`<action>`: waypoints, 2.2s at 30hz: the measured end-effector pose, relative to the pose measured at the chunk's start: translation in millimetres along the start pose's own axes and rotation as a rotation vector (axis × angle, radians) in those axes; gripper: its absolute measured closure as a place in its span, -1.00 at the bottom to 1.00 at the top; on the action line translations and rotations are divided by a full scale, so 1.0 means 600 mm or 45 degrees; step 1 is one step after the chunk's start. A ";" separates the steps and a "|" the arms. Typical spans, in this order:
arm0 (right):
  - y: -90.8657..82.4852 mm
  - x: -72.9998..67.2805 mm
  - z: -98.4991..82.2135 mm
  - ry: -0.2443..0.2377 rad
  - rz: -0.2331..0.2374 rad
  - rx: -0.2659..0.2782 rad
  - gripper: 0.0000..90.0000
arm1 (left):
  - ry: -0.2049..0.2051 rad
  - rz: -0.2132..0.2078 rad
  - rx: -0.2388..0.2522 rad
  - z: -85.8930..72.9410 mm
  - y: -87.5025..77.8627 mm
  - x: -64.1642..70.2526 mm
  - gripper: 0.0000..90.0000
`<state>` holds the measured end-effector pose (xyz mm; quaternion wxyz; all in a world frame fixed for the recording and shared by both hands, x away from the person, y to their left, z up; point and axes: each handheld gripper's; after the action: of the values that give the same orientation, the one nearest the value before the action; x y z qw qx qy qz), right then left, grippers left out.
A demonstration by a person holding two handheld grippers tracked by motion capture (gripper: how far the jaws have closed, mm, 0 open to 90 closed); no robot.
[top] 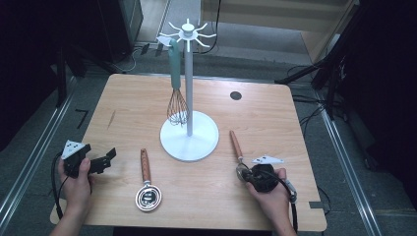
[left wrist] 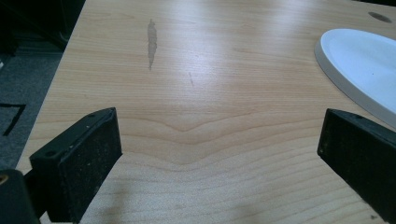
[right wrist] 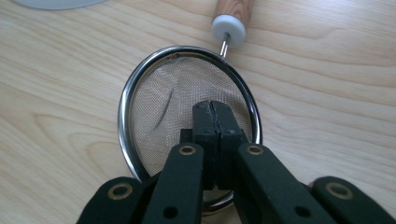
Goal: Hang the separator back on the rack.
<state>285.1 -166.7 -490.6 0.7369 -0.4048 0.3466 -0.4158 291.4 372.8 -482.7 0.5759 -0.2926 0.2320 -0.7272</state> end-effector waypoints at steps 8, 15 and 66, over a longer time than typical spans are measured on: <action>-0.005 0.023 -0.001 0.018 -0.057 0.006 1.00 | 0.000 0.001 -0.001 0.000 0.000 0.000 -1.00; -0.006 0.027 -0.001 0.003 -0.121 0.005 1.00 | 0.002 -0.001 -0.001 0.000 0.000 0.000 -1.00; -0.013 0.038 0.127 0.119 0.096 -0.062 0.43 | 0.000 -0.001 -0.003 0.001 0.001 0.000 -1.00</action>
<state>356.8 -166.1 -454.7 0.7250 -0.3894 0.4058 -0.3976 291.9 372.8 -482.7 0.5753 -0.2935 0.2327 -0.7271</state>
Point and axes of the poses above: each handheld gripper's, and its own axes: y roughly forward along the jaws, z roughly out of its top, x roughly to its right, and after that the axes turned 13 degrees about -x, right-handed
